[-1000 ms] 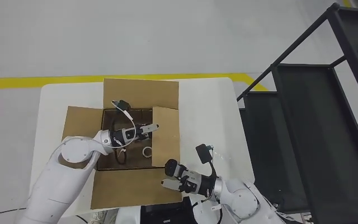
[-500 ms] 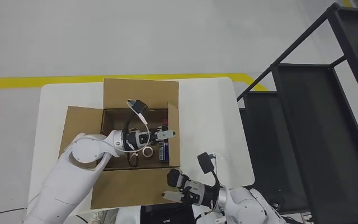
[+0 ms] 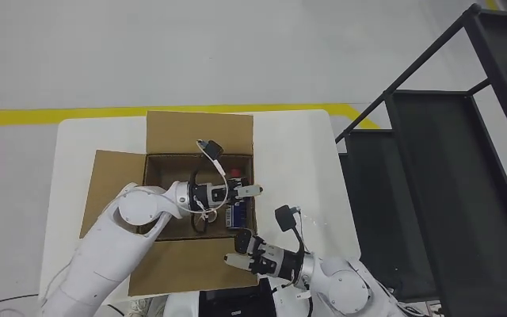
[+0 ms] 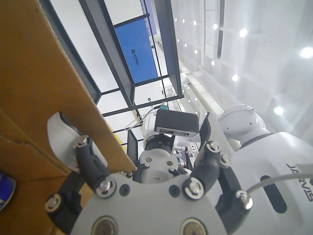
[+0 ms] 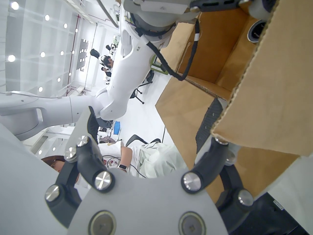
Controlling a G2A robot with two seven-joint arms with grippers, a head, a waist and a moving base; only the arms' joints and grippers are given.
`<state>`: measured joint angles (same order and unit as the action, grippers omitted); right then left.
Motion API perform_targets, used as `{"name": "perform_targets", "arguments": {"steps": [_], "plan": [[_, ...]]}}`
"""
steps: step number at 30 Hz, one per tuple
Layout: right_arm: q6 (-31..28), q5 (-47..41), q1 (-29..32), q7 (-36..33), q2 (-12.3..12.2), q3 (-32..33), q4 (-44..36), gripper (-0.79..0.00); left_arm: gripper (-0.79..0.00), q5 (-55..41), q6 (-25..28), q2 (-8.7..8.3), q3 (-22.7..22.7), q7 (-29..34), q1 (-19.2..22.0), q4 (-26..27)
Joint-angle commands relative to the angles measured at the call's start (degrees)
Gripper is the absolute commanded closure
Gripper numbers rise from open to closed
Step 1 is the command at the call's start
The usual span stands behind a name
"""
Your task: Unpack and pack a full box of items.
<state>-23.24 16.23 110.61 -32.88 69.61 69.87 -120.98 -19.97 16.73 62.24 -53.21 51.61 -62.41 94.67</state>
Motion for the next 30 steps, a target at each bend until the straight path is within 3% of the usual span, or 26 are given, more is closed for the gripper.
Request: {"name": "perform_targets", "arguments": {"steps": [1,8,17,23,30], "plan": [[0.6,0.8,1.2,1.7,-0.1,0.3,-0.5,-0.785,-0.785,0.5,0.7,-0.23,-1.5,-0.8,-0.5,0.0],[0.3,2.7,5.0,6.7,-0.6,1.4,-1.7,-0.785,-0.785,-0.2,1.8,-2.09,-10.3,-0.2,-5.4,3.0],[1.7,3.6,6.7,12.8,-1.0,3.2,-1.0,-0.785,-0.785,-4.6,-4.4,-5.00,-26.2,5.6,-12.3,7.2],[3.1,3.5,5.7,15.7,-1.0,3.5,0.6,-0.785,-0.785,-5.5,-5.2,-6.20,-34.7,8.1,-14.9,6.3],[5.2,4.8,3.6,19.2,-1.0,4.0,2.3,-0.785,-0.785,-5.2,-6.0,-7.20,-41.4,10.9,-17.3,3.9]]}}
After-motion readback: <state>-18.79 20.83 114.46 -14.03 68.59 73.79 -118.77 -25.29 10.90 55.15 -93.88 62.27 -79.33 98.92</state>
